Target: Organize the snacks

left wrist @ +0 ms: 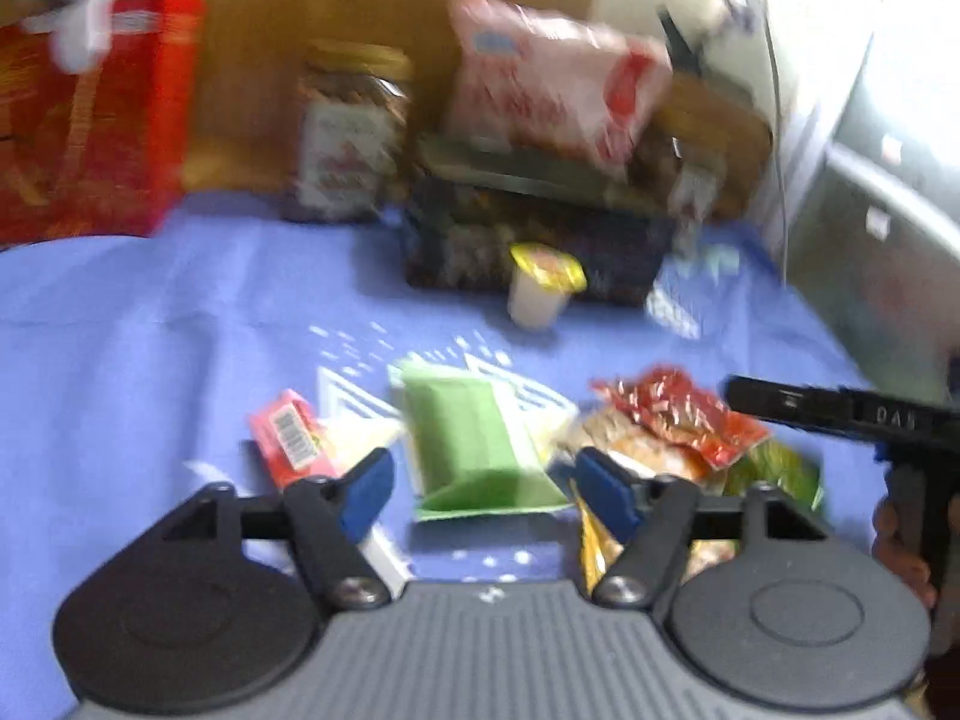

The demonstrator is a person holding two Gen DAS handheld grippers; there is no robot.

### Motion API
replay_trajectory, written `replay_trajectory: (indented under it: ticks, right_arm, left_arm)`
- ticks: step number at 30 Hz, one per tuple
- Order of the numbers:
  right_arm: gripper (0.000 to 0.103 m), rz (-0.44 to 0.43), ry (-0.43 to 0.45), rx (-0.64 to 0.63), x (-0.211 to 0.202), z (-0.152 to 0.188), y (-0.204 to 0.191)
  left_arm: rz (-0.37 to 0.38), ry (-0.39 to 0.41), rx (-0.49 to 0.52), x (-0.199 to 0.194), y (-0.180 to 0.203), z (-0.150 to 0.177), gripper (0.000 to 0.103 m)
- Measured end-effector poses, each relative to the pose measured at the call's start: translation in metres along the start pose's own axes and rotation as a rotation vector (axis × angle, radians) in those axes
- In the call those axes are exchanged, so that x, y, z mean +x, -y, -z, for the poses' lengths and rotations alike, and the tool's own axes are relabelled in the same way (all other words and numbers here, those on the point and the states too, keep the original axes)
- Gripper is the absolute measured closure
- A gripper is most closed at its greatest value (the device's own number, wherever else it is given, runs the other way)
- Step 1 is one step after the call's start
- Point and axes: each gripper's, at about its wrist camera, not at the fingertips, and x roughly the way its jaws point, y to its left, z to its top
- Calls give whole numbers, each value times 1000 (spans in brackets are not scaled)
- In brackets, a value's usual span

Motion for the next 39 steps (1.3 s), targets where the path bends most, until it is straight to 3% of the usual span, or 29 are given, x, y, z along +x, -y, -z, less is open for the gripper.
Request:
replay_trajectory:
  ticks: [2, 5, 8, 12, 15, 19, 23, 25, 28, 31, 39]
  right_arm:
    - [53, 45, 97, -16, -21, 0, -8]
    - [53, -29, 137, -16, -37, 3, -22]
    - [52, -91, 81, -125, -31, 14, -56]
    - [52, -192, -55, -269, -1, 37, -104]
    - [53, -212, -133, -340, 27, 52, -132]
    - [53, -173, -188, -428, 59, 59, -155]
    - [54, -124, -211, -461, 75, 60, -152]
    - [69, -125, -194, -445, 72, 61, -143]
    - [76, -103, -153, -456, 64, 66, -134]
    - [76, -118, -128, -433, 57, 69, -128]
    - [76, -113, -114, -441, 56, 70, -129]
  left_arm:
    - [-2, 59, -60, -22, -16, 0, 27]
    - [20, 107, -165, -49, -44, 6, 27]
    - [4, 95, -233, -53, -65, 12, 27]
    - [-10, 46, -278, -45, -75, 20, 27]
    - [-60, 33, -238, -43, -71, 26, 27]
    - [-220, 38, -127, -43, -61, 28, 27]
    - [-377, 52, -36, -41, -62, 29, 26]
    - [-441, 53, -12, -39, -66, 29, 26]
    - [-509, 46, -6, -34, -73, 28, 26]
    - [-573, 39, 10, -28, -77, 25, 26]
    - [-652, 29, 15, -21, -83, 18, 20]
